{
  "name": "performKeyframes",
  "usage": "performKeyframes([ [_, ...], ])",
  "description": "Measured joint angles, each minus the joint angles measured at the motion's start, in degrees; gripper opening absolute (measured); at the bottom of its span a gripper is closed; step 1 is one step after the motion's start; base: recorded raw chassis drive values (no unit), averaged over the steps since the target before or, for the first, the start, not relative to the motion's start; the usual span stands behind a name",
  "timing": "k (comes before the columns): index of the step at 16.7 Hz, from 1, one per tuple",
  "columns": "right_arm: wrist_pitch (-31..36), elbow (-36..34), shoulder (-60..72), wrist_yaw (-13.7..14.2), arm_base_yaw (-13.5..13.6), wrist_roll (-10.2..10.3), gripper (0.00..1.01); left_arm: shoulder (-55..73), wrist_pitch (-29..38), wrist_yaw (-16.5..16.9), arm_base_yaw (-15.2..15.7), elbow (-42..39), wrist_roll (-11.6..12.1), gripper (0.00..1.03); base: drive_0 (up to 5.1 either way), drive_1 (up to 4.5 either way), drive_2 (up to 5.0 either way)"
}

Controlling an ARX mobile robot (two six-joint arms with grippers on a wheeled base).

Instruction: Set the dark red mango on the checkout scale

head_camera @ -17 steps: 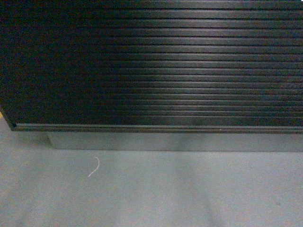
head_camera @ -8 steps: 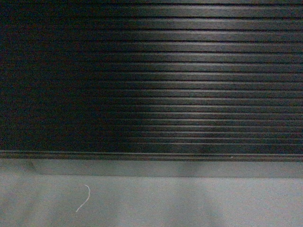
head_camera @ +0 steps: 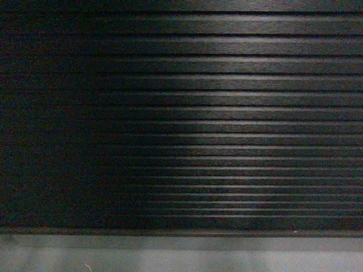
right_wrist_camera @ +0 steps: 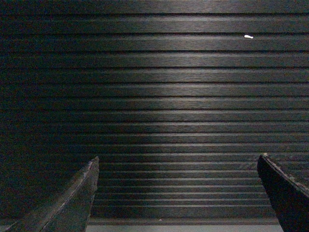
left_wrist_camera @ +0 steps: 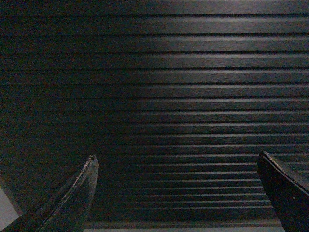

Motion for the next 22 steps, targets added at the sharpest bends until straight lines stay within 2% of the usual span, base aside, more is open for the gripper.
performKeyframes([
  [22,0.24,0.00,-0.02,0.02,0.00,-0.02,0.98,0.00,0.15,0.07,0.00,0.00,0.37,0.98,0.0,0.00,0.0],
])
